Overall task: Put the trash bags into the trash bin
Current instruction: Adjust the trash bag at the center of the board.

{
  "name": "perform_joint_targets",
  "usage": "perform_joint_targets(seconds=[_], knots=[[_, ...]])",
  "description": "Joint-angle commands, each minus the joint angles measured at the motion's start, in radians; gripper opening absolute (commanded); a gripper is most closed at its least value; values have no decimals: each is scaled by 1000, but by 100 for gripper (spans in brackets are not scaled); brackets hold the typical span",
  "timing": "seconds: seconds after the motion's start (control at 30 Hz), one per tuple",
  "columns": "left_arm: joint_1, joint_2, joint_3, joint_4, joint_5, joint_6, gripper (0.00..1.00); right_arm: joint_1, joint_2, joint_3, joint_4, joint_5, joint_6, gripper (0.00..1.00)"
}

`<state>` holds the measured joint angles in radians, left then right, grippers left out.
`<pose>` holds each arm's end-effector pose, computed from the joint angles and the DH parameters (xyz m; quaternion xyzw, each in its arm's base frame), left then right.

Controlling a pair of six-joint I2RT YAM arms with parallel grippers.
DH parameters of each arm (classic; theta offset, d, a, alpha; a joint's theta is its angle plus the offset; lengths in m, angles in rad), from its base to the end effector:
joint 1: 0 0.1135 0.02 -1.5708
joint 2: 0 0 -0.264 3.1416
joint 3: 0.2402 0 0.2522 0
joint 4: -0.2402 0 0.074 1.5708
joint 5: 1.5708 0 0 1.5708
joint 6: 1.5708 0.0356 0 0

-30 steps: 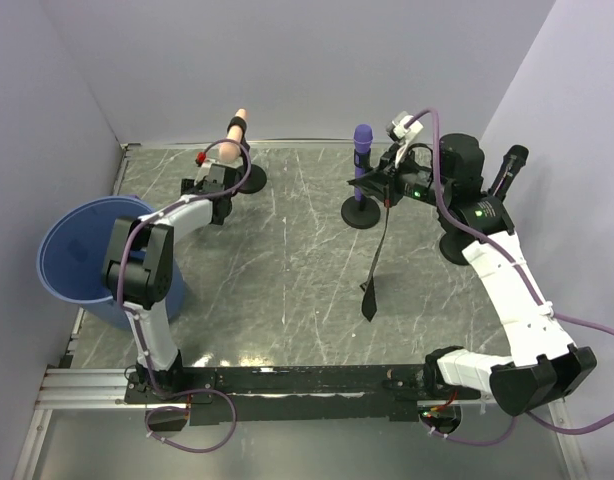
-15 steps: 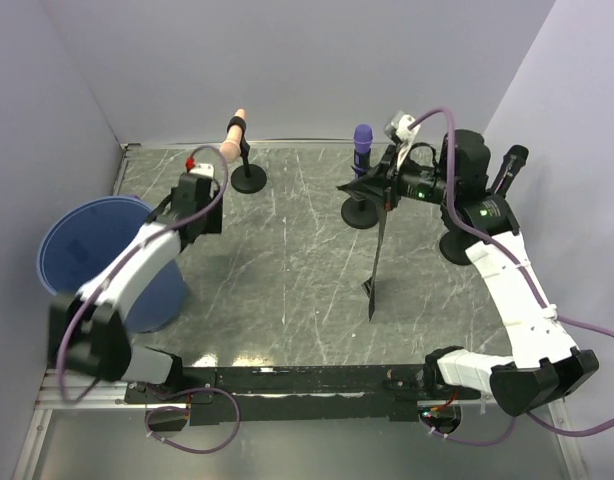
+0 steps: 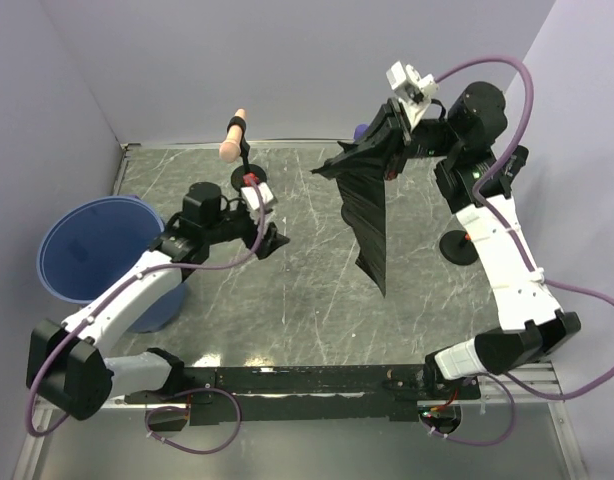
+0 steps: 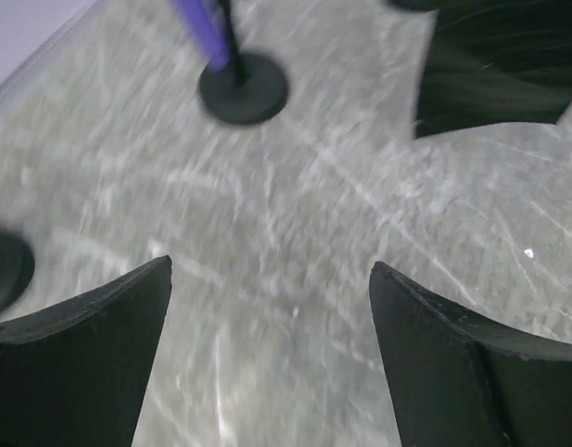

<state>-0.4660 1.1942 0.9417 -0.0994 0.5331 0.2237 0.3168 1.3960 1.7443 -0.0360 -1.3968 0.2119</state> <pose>0.2361 -0.1390 0.3198 0.4093 0.6935 -0.2811 0.5221 0.2363 0.1144 0.5381 -0.5428 0.4229 0.5271 0.4988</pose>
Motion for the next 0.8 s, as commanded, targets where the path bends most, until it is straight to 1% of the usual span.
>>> perform_joint_targets(seconds=[0.0,0.03,0.13,0.2,0.23,0.37,0.53,0.6,0.63,0.67,0.73,0.77], knots=[[-101,45,-3,254,143,92,91,13,46,144,197,-179,143,0],[-126,67,-1,294,154,79,92,16,60,180,170,-179,115,0],[-160,152,29,417,182,-26,92,21,106,262,173,-188,127,0],[-180,203,51,492,188,-98,98,24,123,302,150,-194,109,0],[-189,212,58,519,206,-110,98,24,129,313,145,-191,103,0],[-220,287,97,584,226,-148,98,24,150,345,143,-183,96,0],[-234,367,152,612,275,-181,93,24,162,354,151,-169,90,0],[-232,399,175,622,310,-185,89,22,169,360,142,-168,81,0],[-232,415,189,621,333,-187,84,21,169,359,140,-168,81,0],[-234,435,209,619,361,-190,77,19,172,360,139,-165,78,0],[-234,472,248,597,415,-188,58,13,172,366,127,-160,67,0],[-232,484,268,580,433,-184,51,8,173,365,122,-160,64,0]])
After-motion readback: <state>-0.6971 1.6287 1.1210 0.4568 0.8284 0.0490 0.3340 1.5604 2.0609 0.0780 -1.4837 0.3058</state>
